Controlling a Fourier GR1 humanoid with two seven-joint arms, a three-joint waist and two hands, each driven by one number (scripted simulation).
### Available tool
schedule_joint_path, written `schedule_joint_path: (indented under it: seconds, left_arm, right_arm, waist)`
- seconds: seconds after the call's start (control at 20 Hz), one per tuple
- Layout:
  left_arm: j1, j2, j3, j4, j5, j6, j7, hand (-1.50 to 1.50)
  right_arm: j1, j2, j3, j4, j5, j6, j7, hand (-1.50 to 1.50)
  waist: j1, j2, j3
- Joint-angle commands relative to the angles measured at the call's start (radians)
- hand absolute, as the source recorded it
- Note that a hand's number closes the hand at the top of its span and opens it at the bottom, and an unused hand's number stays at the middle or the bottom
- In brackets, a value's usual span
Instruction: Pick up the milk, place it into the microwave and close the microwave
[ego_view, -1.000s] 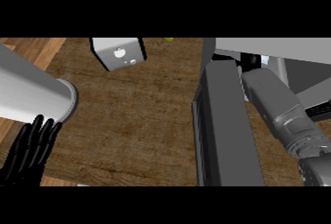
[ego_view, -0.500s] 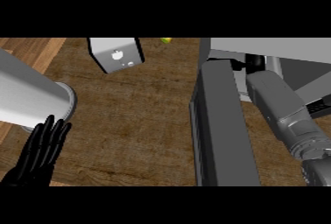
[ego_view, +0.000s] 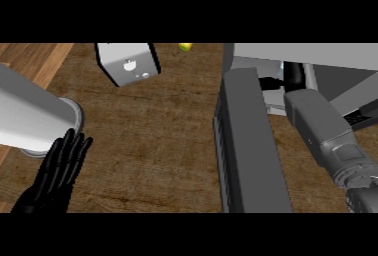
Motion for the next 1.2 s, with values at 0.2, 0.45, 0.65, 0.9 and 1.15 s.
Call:
schedule_joint_path:
  seconds: [0.2, 0.45, 0.65, 0.9, 1.15]
  left_arm:
    - [-0.032, -0.004, -0.06, 0.009, -0.036, 0.038, 0.029, -1.5]
    - [-0.031, -0.004, -0.061, 0.066, -0.023, 0.022, 0.022, -1.5]
    - [-0.053, 0.005, -0.086, 0.095, -0.03, 0.008, 0.043, -1.5]
    - [-0.114, 0.029, -0.125, 0.162, -0.046, -0.042, 0.044, -1.5]
    - [-0.154, 0.056, -0.164, 0.264, -0.085, -0.099, -0.005, 1.5]
  right_arm:
    - [0.041, 0.014, -0.025, -0.005, -0.024, 0.064, -0.035, -1.5]
    - [0.09, 0.013, -0.039, -0.012, -0.04, 0.184, -0.08, -1.5]
    - [0.172, 0.057, -0.043, -0.017, -0.046, 0.237, -0.17, -1.5]
    - [0.2, 0.084, -0.061, -0.034, -0.069, 0.29, -0.195, -1.5]
    - [0.31, 0.072, -0.044, -0.055, -0.059, 0.348, -0.273, -1.5]
  waist:
    - [-0.023, -0.012, -0.001]
    - [-0.052, -0.026, -0.002]
    - [-0.068, -0.032, -0.003]
    - [-0.089, -0.042, -0.004]
    - [-0.12, -0.055, -0.005]
